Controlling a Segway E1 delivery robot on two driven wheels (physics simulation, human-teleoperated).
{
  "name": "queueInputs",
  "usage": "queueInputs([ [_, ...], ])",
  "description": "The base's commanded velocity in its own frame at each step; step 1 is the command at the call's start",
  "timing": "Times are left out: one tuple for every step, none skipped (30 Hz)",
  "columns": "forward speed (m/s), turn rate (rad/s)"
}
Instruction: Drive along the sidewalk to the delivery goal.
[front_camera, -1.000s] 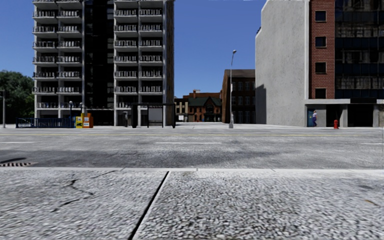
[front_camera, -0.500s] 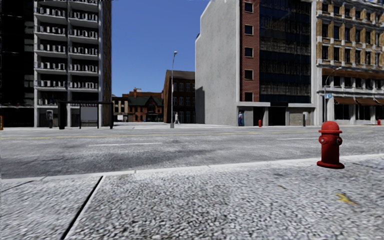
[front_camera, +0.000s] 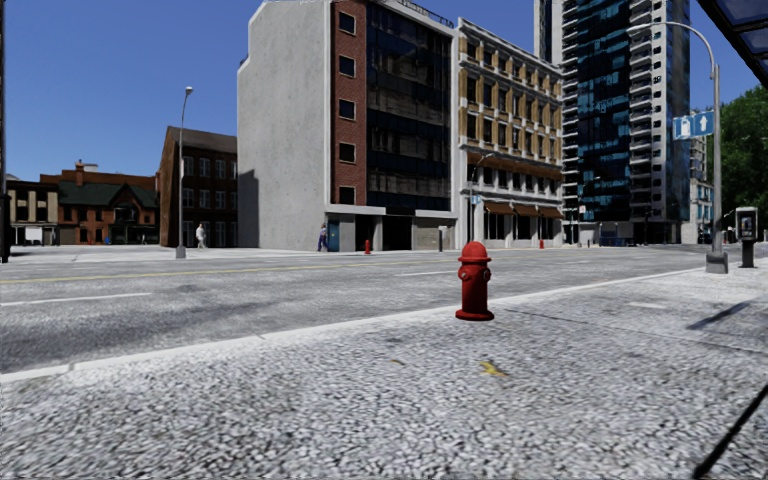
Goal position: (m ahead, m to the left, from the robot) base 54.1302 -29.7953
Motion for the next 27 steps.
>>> queueInputs([
  [0.0,0.0],
  [0.0,0.0],
  [0.0,0.0],
  [0.0,0.0],
  [0.0,0.0],
  [0.0,0.0],
  [0.0,0.0],
  [0.0,0.0],
  [0.39,0.0],
  [0.39,0.0],
  [0.22,0.0],
  [0.71,0.0],
  [1.1,0.0],
  [1.1,0.0],
  [0.47,0.0],
  [0.19,0.0],
  [0.0,0.0],
  [0.71,-0.25],
  [1.16,-0.44],
  [1.55,-0.51],
  [1.55,-0.51],
  [1.72,-0.53],
  [1.81,-0.53],
  [1.88,-0.54],
  [1.88,-0.54],
  [2.0,-0.54],
  [2.0,-0.54],
])
